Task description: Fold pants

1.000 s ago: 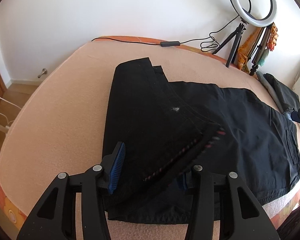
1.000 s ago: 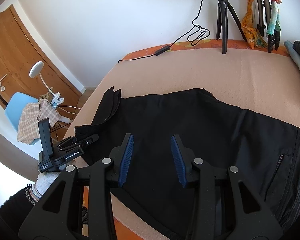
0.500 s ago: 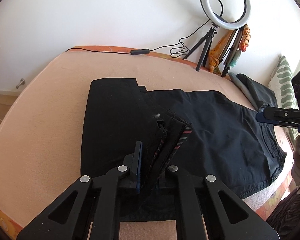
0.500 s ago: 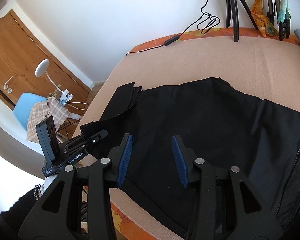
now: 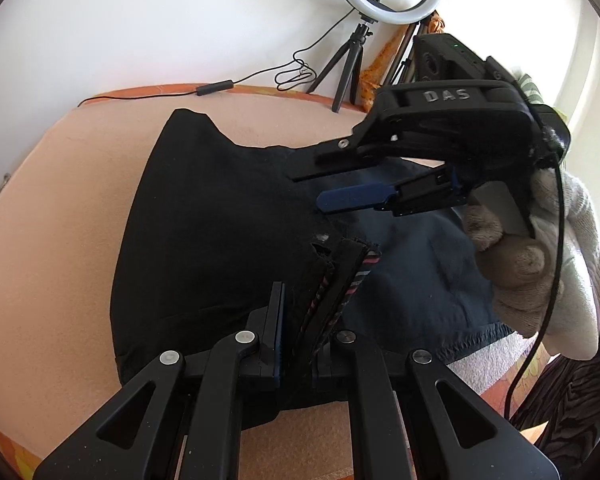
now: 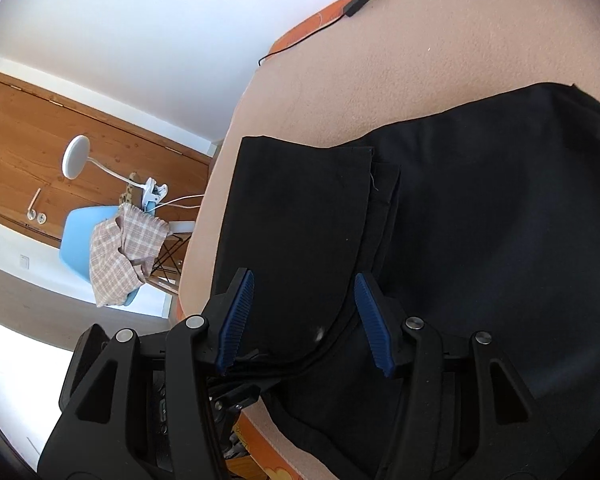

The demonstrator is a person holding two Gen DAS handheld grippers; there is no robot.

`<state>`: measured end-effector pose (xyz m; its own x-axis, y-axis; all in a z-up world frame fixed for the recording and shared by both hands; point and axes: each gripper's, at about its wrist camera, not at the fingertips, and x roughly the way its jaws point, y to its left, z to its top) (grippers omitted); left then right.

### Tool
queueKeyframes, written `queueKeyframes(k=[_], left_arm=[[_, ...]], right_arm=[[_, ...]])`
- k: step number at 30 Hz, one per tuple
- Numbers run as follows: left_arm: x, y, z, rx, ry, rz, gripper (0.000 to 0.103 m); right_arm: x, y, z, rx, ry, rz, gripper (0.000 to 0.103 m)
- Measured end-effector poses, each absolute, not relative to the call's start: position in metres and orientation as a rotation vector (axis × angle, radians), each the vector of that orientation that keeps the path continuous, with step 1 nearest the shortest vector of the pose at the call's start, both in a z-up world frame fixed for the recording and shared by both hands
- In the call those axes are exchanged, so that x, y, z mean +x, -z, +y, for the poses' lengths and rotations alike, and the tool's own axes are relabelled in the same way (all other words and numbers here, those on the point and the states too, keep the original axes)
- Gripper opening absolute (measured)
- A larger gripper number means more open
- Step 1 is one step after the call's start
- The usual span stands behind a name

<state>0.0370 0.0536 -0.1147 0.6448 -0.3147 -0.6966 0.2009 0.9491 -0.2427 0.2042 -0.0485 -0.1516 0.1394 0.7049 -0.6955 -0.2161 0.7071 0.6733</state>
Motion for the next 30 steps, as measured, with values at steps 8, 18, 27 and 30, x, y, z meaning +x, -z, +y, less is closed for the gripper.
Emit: queueKeyframes(k=[8,18,27,30], left_arm=[[0.038,0.104,0.077,-0.296,0.283,0.779,0.008],[0.034,0.101,0.051,-0.206,0.361,0.769,0.008],[0.033,0.119,0.033,-0.134,0.346,0.852,0.018],[0.032,0.118,0.04,-0.195,0.374,0.839,0.018]], right_arm=[[0.2,0.159,-0.066,0.553,-0.617,1.272,0.056],[0.222,0.167,-0.055,0.654,-0.63,1.3,0.04],[0.214,0.155,-0.061,0.475,-0.572,1.254,0.006],[0.212,0.149,-0.067,0.487,-0.576,1.206,0.006]])
